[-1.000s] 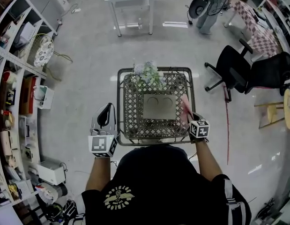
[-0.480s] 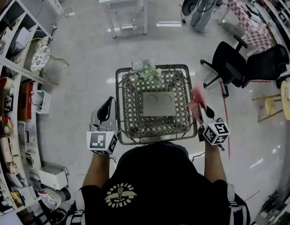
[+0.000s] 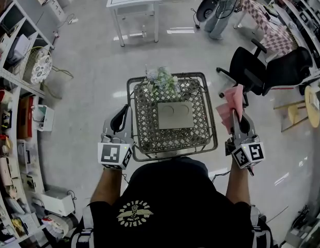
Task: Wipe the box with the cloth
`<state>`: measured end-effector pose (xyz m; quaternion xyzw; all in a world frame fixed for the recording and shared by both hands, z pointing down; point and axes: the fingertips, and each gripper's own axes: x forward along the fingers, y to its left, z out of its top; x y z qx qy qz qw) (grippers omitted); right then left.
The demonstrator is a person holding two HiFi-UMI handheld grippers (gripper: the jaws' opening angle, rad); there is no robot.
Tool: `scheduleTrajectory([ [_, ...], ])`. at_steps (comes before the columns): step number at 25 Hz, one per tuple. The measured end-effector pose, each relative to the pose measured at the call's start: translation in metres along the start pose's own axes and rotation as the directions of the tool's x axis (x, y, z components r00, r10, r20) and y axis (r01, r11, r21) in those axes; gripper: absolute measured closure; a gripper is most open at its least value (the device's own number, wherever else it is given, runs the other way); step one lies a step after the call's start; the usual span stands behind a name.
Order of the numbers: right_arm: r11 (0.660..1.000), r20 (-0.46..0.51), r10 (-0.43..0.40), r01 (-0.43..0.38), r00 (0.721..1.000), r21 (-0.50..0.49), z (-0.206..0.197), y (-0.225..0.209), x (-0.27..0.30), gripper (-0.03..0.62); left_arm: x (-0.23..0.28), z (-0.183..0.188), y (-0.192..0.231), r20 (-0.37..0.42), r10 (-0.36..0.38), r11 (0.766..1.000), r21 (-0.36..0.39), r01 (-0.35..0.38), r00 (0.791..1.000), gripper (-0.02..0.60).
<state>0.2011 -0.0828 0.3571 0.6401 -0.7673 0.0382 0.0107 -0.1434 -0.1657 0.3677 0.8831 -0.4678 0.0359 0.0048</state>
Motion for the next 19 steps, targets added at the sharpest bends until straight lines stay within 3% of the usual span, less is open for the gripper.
scheduleTrajectory([
  [8,1.000,-0.004,-0.023,0.023,1.000,0.005,0.000,0.012,-0.011,0.577,-0.009,0.004,0.003,0.019,-0.034,0.999,-0.010,0.034,0.999,0.581],
  [19,1.000,-0.005,-0.008,0.008,1.000,0.014,-0.003,0.004,-0.016,0.577,-0.016,-0.001,-0.007,0.036,-0.012,1.000,-0.010,0.012,0.999,0.581],
])
